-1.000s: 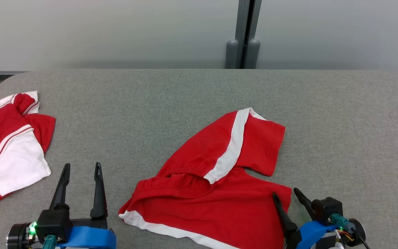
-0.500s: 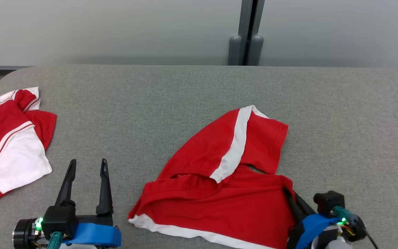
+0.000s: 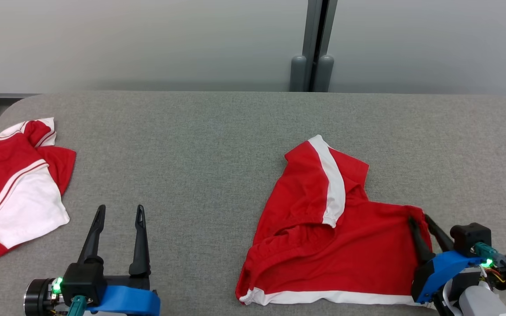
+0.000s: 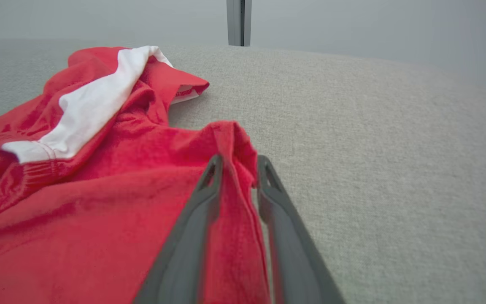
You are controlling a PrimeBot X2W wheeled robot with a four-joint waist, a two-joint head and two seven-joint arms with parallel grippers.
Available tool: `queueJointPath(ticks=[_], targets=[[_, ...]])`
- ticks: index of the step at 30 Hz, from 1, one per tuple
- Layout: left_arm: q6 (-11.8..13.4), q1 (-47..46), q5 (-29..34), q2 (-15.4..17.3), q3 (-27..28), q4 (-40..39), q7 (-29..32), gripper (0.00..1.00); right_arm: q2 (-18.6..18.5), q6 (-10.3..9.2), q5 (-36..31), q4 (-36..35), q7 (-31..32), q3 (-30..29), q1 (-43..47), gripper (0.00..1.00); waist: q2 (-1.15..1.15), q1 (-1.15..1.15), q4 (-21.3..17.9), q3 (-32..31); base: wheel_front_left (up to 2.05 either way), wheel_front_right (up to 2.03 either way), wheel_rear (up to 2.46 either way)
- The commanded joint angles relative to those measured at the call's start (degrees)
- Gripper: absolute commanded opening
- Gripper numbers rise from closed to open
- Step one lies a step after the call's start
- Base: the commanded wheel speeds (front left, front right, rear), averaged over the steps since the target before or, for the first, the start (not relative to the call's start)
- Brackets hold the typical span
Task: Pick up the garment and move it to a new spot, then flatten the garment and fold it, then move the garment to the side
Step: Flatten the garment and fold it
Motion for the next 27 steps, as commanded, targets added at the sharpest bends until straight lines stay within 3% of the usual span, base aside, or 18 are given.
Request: queueJointPath(ticks=[1,7,20,27], targets=[[-0.1,0.4,-0.2,-0.1,-0.2,0.1,-0.2,1.0,-0.1,0.01,0.7,-0.6,0.0,0.2,-1.1,1.0,0.0,0.0,-0.2,-0.2,0.0,0.0,0.0],[-0.1,0.5,-0.2,-0.1,-0.1,0.0,-0.2,1.0,0.8,0.01,0.4,-6.1,0.0,-1.1,1.0,1.0,0.0,0.0,-1.7,-1.0,0.0,0.0,0.0],[0.6,1.3,0.9,0.2,0.3,-0.2,-0.2,1.0,5.5,0.01,-2.7,-29.6,0.0,-4.9,11.9,1.0,0.0,0.0,-4.9,-3.0,0.0,0.0,0.0],[1.7,1.8,1.1,0.5,1.1,0.3,-0.2,1.0,7.1,0.01,-2.7,-36.4,0.0,-5.1,17.8,1.0,0.0,0.0,-5.4,-3.7,0.0,0.0,0.0]])
